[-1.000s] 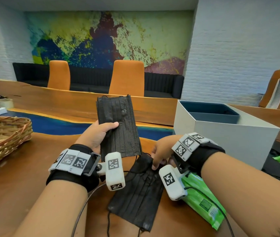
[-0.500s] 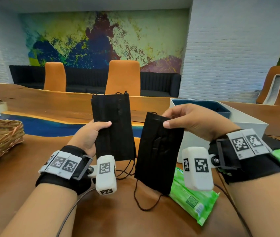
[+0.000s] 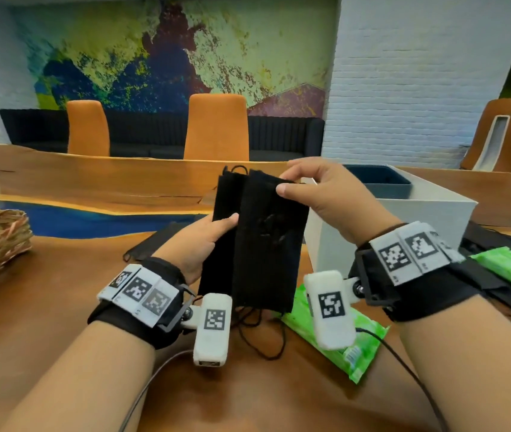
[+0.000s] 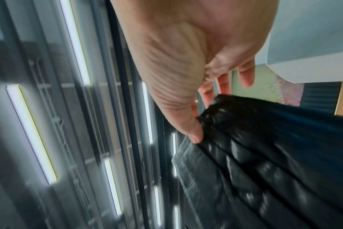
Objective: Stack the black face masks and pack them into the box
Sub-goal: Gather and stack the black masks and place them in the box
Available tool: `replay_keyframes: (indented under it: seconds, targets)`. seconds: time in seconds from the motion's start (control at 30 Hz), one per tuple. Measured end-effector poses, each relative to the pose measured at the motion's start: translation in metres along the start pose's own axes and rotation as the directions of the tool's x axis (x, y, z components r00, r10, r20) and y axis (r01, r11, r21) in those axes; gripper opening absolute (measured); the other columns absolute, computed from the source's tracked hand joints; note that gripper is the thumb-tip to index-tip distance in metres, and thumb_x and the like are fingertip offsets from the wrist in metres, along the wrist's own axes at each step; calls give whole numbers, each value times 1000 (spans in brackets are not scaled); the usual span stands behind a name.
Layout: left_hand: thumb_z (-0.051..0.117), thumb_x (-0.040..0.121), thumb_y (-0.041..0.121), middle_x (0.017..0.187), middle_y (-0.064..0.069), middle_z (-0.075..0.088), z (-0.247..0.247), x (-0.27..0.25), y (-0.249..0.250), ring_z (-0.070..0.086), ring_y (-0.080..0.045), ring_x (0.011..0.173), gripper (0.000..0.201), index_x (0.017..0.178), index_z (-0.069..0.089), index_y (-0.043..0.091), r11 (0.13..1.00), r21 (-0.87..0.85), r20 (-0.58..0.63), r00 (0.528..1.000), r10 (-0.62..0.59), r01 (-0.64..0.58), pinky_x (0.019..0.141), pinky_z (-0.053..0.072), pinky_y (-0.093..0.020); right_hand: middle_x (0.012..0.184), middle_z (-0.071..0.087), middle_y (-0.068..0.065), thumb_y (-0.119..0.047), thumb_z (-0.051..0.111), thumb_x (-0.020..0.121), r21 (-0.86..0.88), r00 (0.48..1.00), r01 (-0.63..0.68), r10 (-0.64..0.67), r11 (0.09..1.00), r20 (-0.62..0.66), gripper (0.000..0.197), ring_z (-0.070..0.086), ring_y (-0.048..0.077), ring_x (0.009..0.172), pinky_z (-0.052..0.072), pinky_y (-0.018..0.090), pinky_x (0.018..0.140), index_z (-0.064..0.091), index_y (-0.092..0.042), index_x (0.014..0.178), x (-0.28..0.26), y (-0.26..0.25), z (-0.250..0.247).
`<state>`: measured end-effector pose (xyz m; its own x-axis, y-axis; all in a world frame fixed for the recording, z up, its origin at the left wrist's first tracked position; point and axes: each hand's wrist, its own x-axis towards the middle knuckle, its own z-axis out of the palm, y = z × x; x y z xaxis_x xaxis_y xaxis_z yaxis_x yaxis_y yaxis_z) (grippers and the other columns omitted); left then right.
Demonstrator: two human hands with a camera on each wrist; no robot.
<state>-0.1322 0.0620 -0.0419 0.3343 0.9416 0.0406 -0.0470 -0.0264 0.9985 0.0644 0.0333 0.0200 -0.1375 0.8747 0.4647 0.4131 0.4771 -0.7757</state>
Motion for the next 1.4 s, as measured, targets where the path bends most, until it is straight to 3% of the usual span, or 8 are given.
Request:
replay_keyframes:
  seconds: [0.13,0.23,0.37,0.5,0.73,0.97,1.27,1.4]
  targets:
    - [39,89,62,118,-4,68,-3,-3,-1,61,-23,114,51,117,62,26,999,13,105,993,47,-48,98,46,-41,78,62,-10,-16,66,88,56,997,-22,26,998,-71,5,60,3,73,47,6,61,68,-19,85,1,9,18]
    - [59,55,83,127,-5,63,-6,-3,-3,59,-22,119,87,124,59,29,994,19,202,974,104,-110,98,48,-40,76,64,-5,-12,62,89,197,996,-60,71,979,-49,7,62,3,71,51,12,64,68,-16,86,2,13,29]
    - [82,61,46,117,-8,67,-12,1,-6,62,-25,113,72,124,58,19,994,23,192,977,96,-102,97,46,-43,76,65,-7,-8,63,88,338,1000,-20,26,941,-13,10,64,1,72,51,14,64,68,-17,86,2,13,38]
    - [63,84,3,99,-5,71,-12,2,-6,64,-24,103,27,106,62,17,994,12,97,990,106,-108,91,48,-37,97,61,0,-13,66,87,280,1000,19,-23,960,12,28,62,15,96,54,28,87,61,-32,107,0,15,45]
    - [66,68,12,108,-5,69,-24,0,-2,65,-23,105,56,123,56,20,994,-30,135,985,111,-107,81,51,-35,132,49,0,-45,83,55,286,961,-247,196,926,198,107,52,21,121,44,42,105,19,-41,141,8,41,51]
    - [64,84,2,100,-3,71,-13,-4,-5,67,-17,98,30,109,61,18,986,158,160,987,32,-58,80,51,-27,121,60,-5,-22,75,79,196,957,-189,136,962,254,58,56,11,115,46,34,100,44,-25,129,2,40,56]
    - [52,92,3,102,-8,73,-19,-3,5,69,-22,94,23,111,64,9,990,-110,-119,990,75,-89,78,55,-36,110,69,7,-24,70,85,66,882,-321,273,945,385,26,68,21,101,54,44,92,65,-23,111,2,45,46]
    - [52,94,10,109,-10,71,-18,-3,9,68,-22,97,25,117,61,10,990,-113,-136,988,72,-87,79,55,-37,102,73,6,-17,62,91,102,915,-280,233,954,331,13,69,23,96,54,44,90,68,-27,98,1,44,49]
